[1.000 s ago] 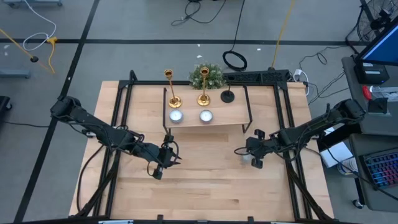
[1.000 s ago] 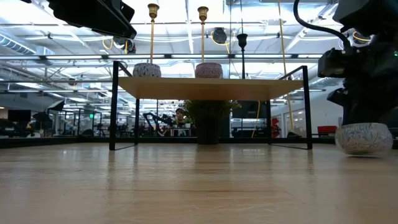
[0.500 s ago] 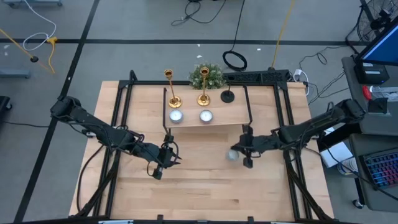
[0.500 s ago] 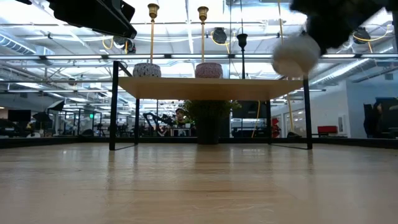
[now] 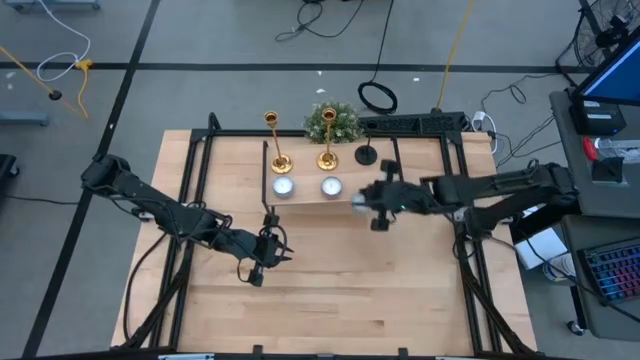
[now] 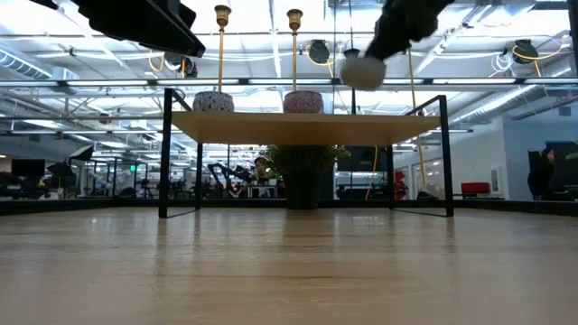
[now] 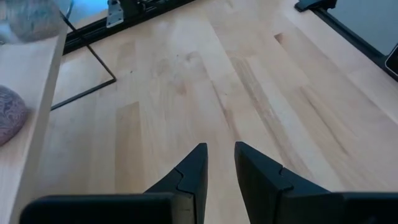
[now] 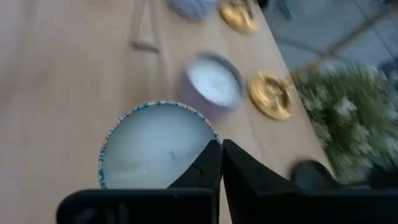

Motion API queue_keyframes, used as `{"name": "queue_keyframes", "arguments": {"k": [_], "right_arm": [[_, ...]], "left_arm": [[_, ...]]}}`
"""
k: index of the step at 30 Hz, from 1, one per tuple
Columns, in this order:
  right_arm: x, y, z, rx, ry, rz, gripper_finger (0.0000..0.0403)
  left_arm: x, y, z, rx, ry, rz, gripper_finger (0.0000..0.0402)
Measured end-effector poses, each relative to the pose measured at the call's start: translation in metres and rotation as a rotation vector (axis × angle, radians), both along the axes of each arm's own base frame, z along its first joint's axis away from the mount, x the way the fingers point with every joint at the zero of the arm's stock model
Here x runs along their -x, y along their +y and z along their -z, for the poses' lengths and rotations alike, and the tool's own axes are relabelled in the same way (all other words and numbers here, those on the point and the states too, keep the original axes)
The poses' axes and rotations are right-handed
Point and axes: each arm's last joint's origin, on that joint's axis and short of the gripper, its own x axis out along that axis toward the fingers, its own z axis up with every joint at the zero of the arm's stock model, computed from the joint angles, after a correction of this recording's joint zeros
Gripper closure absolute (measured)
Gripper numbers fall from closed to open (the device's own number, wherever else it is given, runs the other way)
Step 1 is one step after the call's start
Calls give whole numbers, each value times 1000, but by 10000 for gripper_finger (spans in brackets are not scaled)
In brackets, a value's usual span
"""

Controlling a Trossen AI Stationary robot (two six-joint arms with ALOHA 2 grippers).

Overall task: Pick & Place candle stick holders
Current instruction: Align the blue scented candle with the pink scented candle on the shelf

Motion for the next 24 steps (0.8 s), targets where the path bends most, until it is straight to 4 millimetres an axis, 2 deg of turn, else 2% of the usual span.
{"name": "queue_keyframes", "arguments": {"k": [4,8,14,18,24], "right_arm": [[-3,-22,2,-30,106,60,402],[-3,-39,3,-122,104,49,402],[4,-62,6,-139,139,129,402],[8,-70,8,-148,170,162,397],[9,-71,9,-204,178,122,395]], "left_arm": [[0,0,0,11,7,-8,314],[0,0,0,10,6,-6,314],[0,0,0,11,5,-7,314],[0,0,0,9,5,-5,314],[0,0,0,8,5,-5,314]]}}
